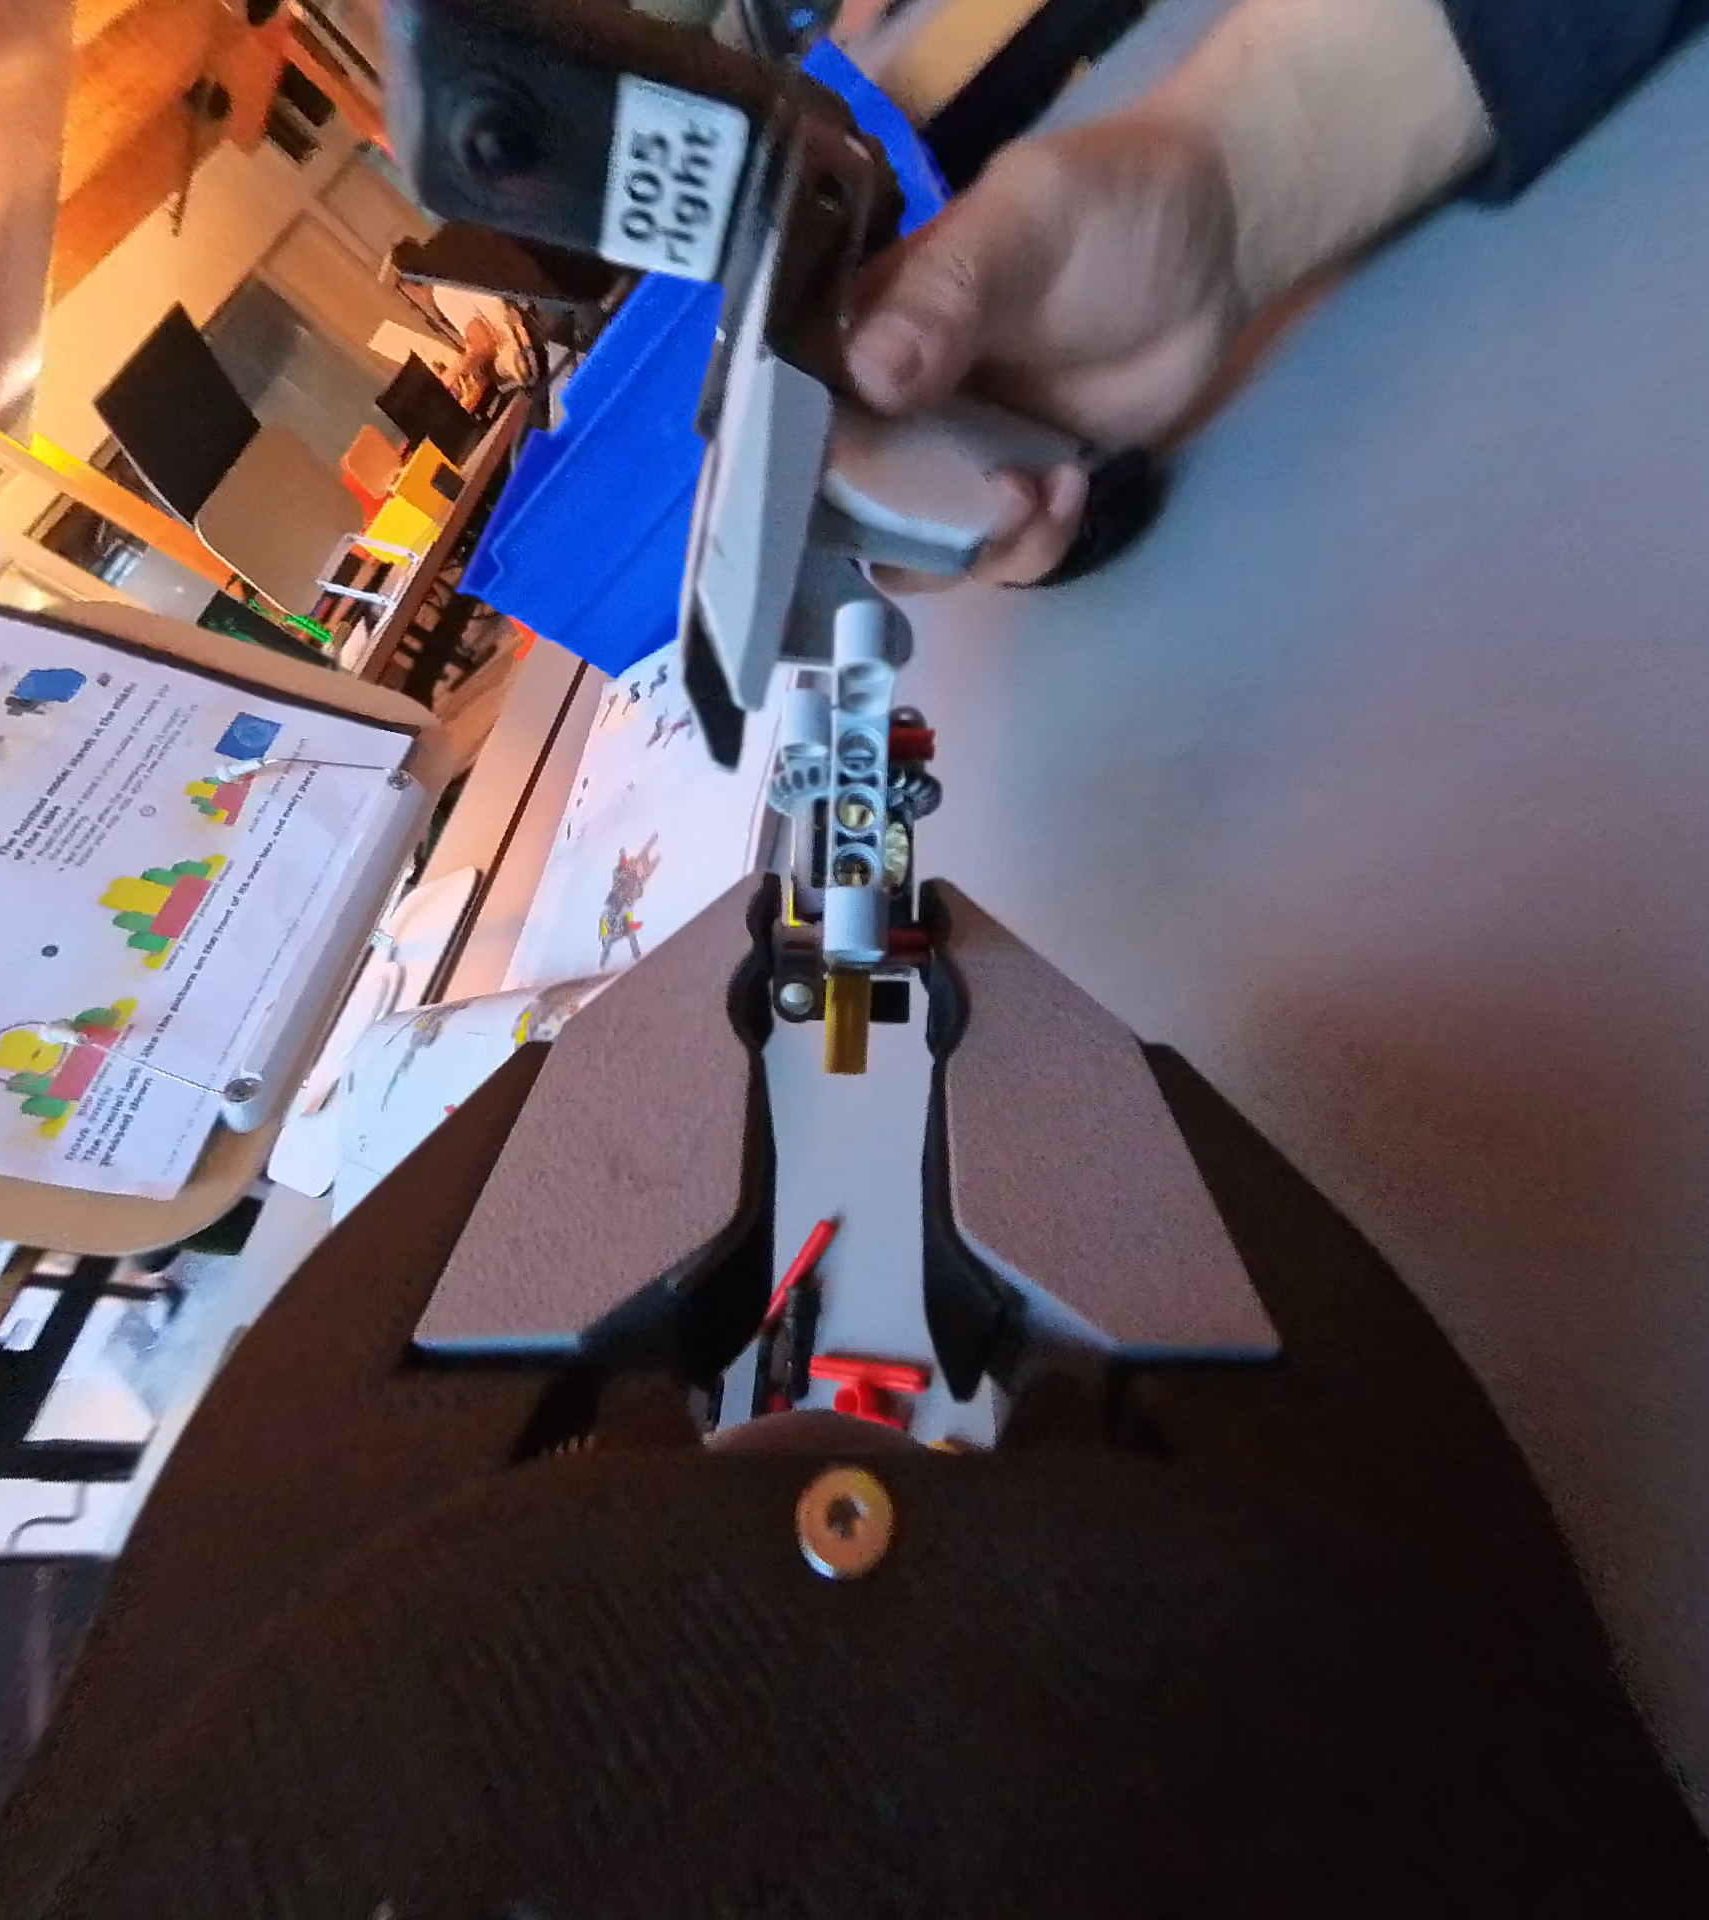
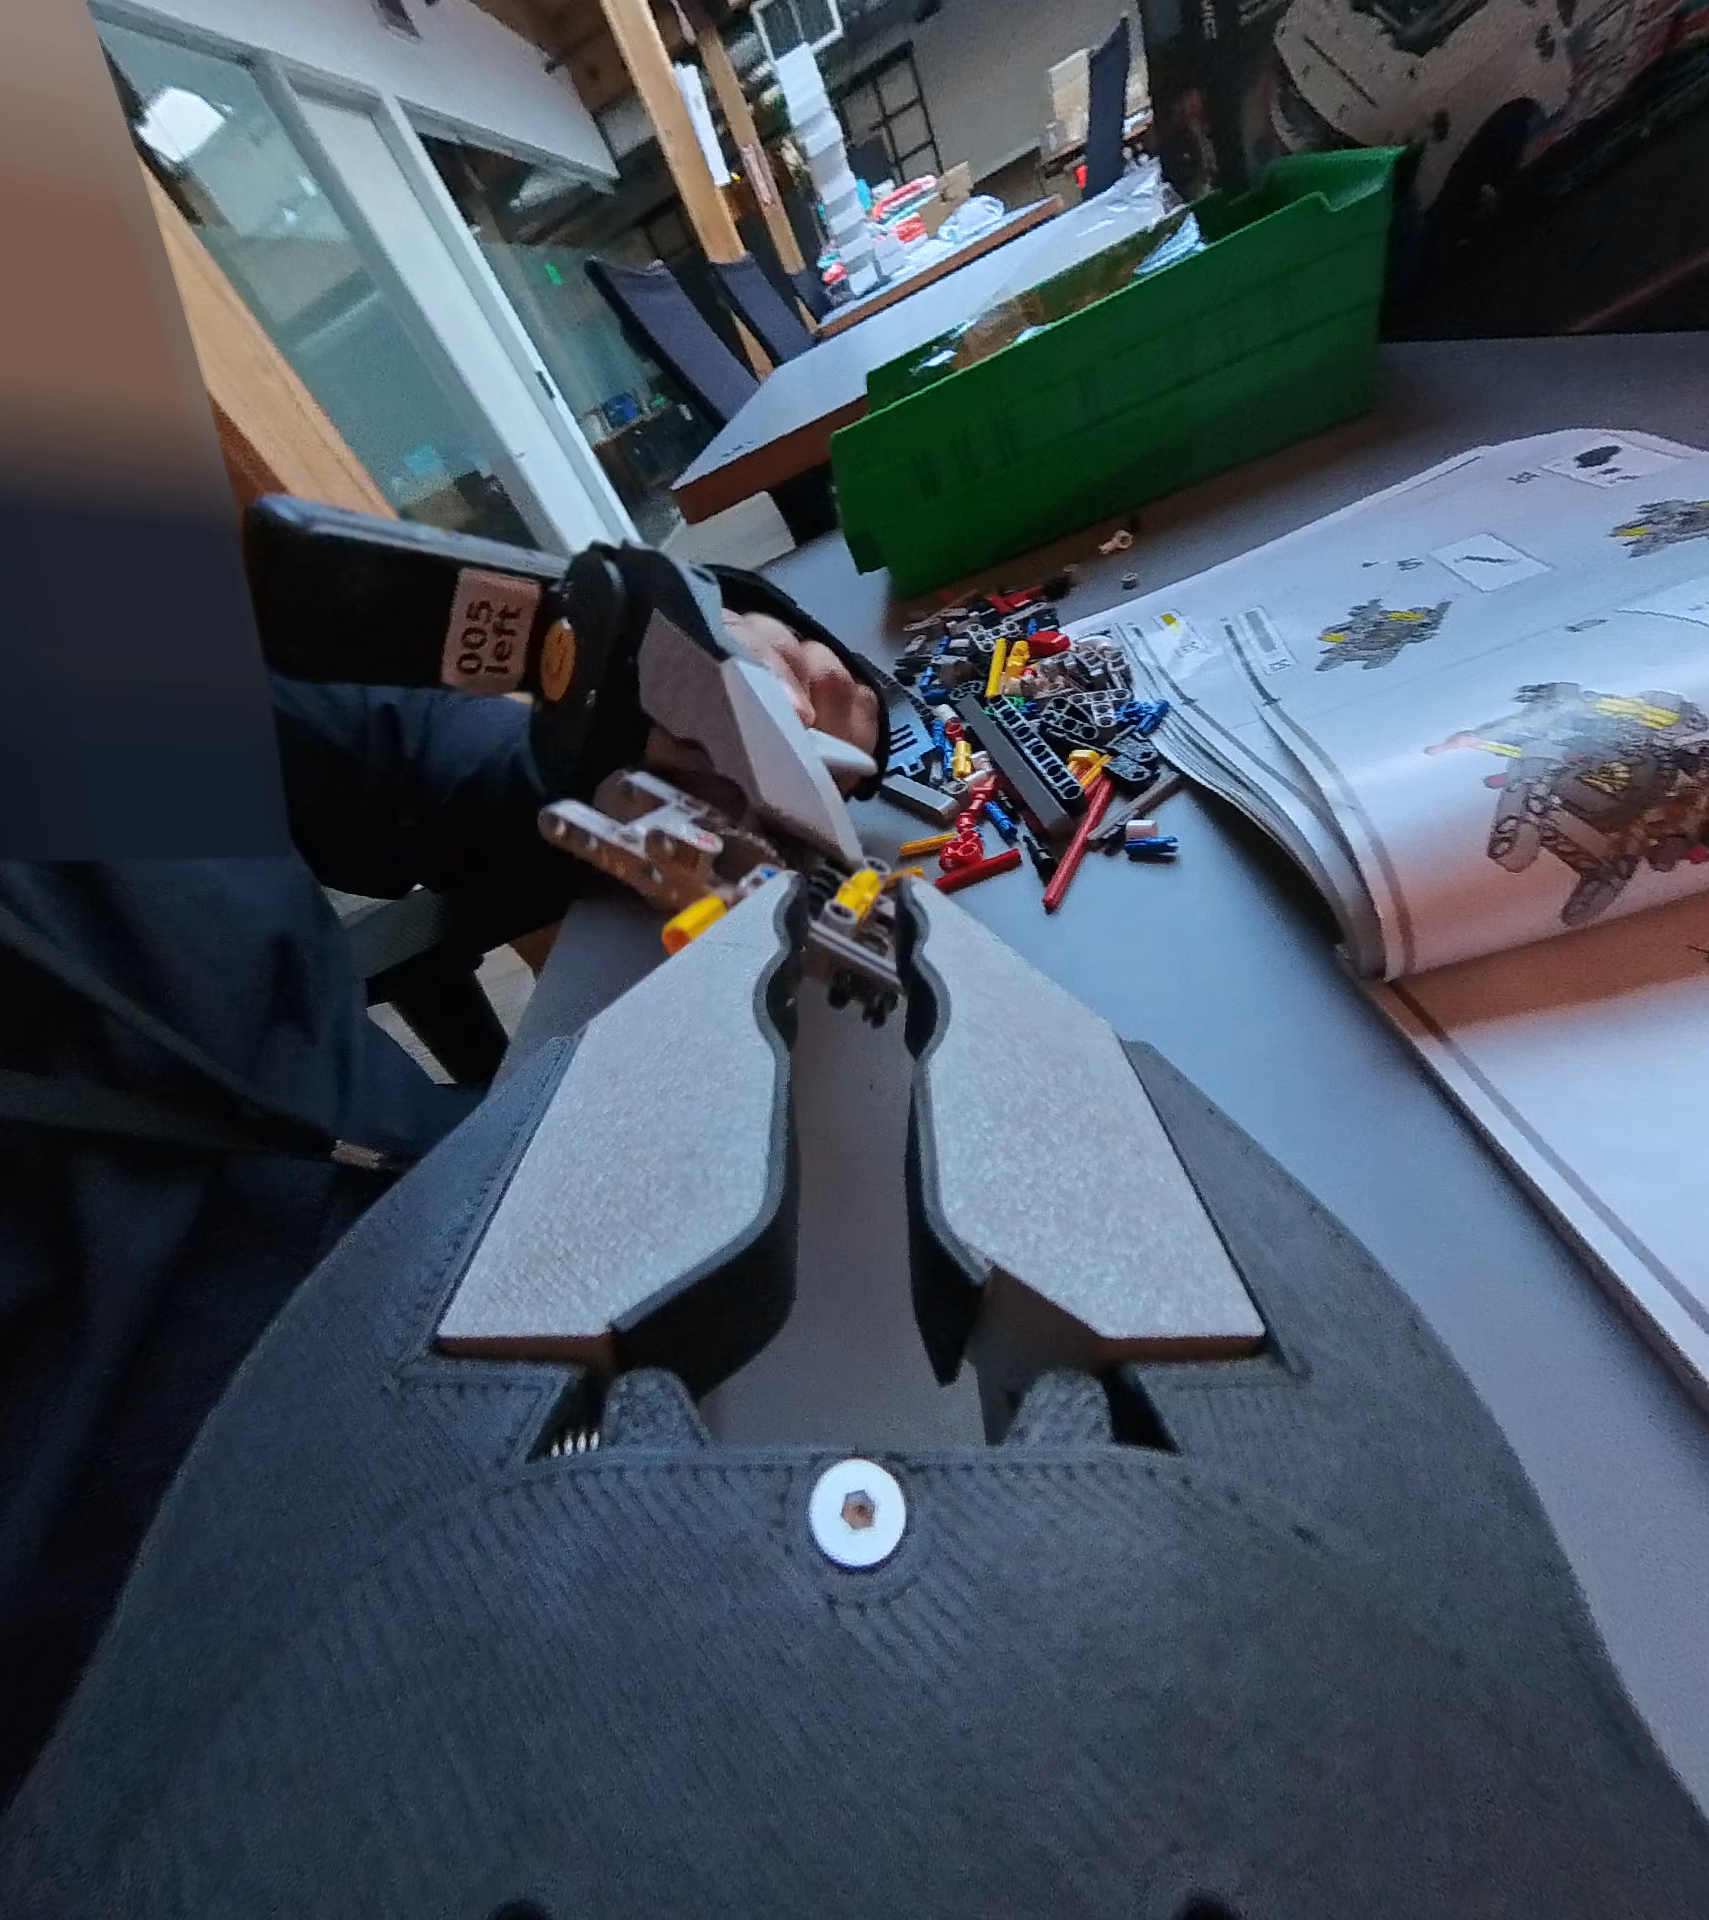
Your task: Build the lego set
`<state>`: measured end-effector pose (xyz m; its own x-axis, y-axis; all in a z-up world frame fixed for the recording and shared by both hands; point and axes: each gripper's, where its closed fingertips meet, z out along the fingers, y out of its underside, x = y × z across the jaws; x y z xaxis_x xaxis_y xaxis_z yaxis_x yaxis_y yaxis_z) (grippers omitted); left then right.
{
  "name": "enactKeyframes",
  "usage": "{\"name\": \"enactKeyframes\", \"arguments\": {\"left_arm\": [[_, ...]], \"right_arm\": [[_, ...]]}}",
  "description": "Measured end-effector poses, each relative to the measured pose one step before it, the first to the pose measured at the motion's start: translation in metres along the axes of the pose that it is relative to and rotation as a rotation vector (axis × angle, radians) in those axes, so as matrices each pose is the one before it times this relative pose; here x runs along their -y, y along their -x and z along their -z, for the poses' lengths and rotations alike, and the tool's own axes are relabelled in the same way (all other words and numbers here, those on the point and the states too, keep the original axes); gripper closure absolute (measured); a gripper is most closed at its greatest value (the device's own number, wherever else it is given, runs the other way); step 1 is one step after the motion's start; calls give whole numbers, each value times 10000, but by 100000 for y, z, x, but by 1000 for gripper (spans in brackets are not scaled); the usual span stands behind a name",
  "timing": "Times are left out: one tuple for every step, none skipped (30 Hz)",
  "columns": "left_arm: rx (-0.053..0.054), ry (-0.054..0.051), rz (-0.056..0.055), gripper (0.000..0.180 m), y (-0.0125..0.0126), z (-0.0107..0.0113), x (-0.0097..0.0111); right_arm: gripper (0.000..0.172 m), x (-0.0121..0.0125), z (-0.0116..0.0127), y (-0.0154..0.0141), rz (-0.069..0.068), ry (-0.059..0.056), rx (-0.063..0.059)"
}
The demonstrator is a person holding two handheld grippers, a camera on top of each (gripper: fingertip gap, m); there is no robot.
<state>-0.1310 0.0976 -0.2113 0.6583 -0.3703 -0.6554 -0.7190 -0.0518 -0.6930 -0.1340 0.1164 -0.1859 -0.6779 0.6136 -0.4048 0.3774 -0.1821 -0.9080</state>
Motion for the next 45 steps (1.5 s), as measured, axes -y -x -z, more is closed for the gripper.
{"name": "enactKeyframes", "arguments": {"left_arm": [[-17,159,-270,157,-273,-167,-156],[-1,109,-214,157,-187,-119,-79],[1,66,-136,157,-119,-71,-51],[6,39,-56,157,-33,-37,-44],[18,17,7,157,32,-6,-44],[18,5,44,157,72,10,-49],[28,2,48,157,97,15,-31],[32,-7,31,157,90,31,-19],[16,-18,18,157,53,14,13],[-13,-7,14,157,-7,-8,-12],[-20,17,0,157,-44,-27,-34],[-18,25,-27,157,-55,-34,-34],[-15,13,-45,156,-54,-37,-4],[-7,0,-40,157,-51,-16,5],[-13,-3,-27,157,-51,-22,24],[-17,9,-25,157,-45,-9,-8],[-2,9,-13,157,-17,-13,-9],[-2,-2,-8,157,-14,3,4],[-3,-7,2,157,-6,-5,10],[2,-1,4,157,6,2,8],[-1,5,-4,157,-2,13,-8],[9,0,-9,157,8,6,-7],[0,-12,-3,157,-2,0,2],[-19,-6,10,157,-25,-35,-18],[-32,27,5,157,-46,-47,-52],[-10,45,-23,156,-26,-35,-75],[-6,26,-34,157,-27,-10,-38],[-2,-3,-28,157,-26,13,13],[5,-18,-17,157,-2,24,45],[11,-21,4,157,35,29,44],[3,-11,11,157,17,23,25],[12,-3,1,157,25,12,2],[3,13,-4,157,-4,-7,-30],[-3,31,-12,157,-16,-10,-68],[8,35,-22,157,0,-9,-64],[14,10,-5,157,12,-9,-26],[-19,-19,16,156,-25,-8,25],[-16,-19,16,157,-16,-16,39],[1,-1,-5,157,-1,-2,9],[-3,4,-25,157,-14,3,10],[1,12,-31,157,-25,0,-5],[19,17,-23,157,16,1,-20],[15,2,-24,157,14,2,-8],[13,5,-11,157,21,11,-21],[23,9,1,157,40,21,-15]], "right_arm": [[159,-15,39,-87,75,26,-93],[159,-25,35,-58,66,30,-69],[159,-33,9,-112,61,32,-107],[159,-27,3,-98,66,25,-104],[160,-10,-6,-70,59,19,-73],[160,-22,-21,-58,36,20,-62],[160,-38,-23,-45,8,28,-37],[160,-46,-47,-16,-2,34,-10],[160,-32,-17,-23,3,25,-20],[161,-12,-20,-23,13,11,-31],[161,-16,-16,-8,15,9,-13],[161,-9,-6,-1,11,11,-7],[161,-4,-8,-10,11,8,-14],[161,-18,-15,-3,14,10,-10],[161,-13,-14,-8,9,10,-7],[161,-10,-10,-4,10,14,-5],[161,-8,-9,-7,18,7,-17],[161,-5,-5,8,21,3,-10],[161,-11,-1,9,13,1,-6],[161,-4,-3,-3,-1,6,2],[161,-4,-6,5,3,2,0],[161,-6,0,-2,10,1,-6],[161,2,-3,11,20,4,-11],[162,-32,-20,22,37,22,-2],[162,-58,-48,47,50,42,-9],[162,-90,-82,41,57,73,-10],[162,-125,-102,50,58,95,-6],[163,-132,-113,42,49,100,-4],[163,-115,-93,45,42,89,4],[164,-47,-58,29,49,38,-6],[164,13,-13,6,45,-3,-28],[164,21,12,-14,32,-16,-32],[164,18,26,0,23,-22,-19],[164,28,20,-6,17,-23,-12],[165,13,14,2,9,-11,-10],[164,-15,-9,-11,-5,9,2],[164,-23,-15,6,0,12,2],[164,-1,9,-11,12,2,-18],[164,-6,2,-1,19,-5,-15],[164,8,7,7,27,-10,-12],[165,15,3,13,30,-9,-13],[165,-23,-1,27,21,10,5],[165,-37,-28,29,15,30,14],[165,-9,-22,26,41,15,1],[166,26,7,7,62,-15,-18]]}}
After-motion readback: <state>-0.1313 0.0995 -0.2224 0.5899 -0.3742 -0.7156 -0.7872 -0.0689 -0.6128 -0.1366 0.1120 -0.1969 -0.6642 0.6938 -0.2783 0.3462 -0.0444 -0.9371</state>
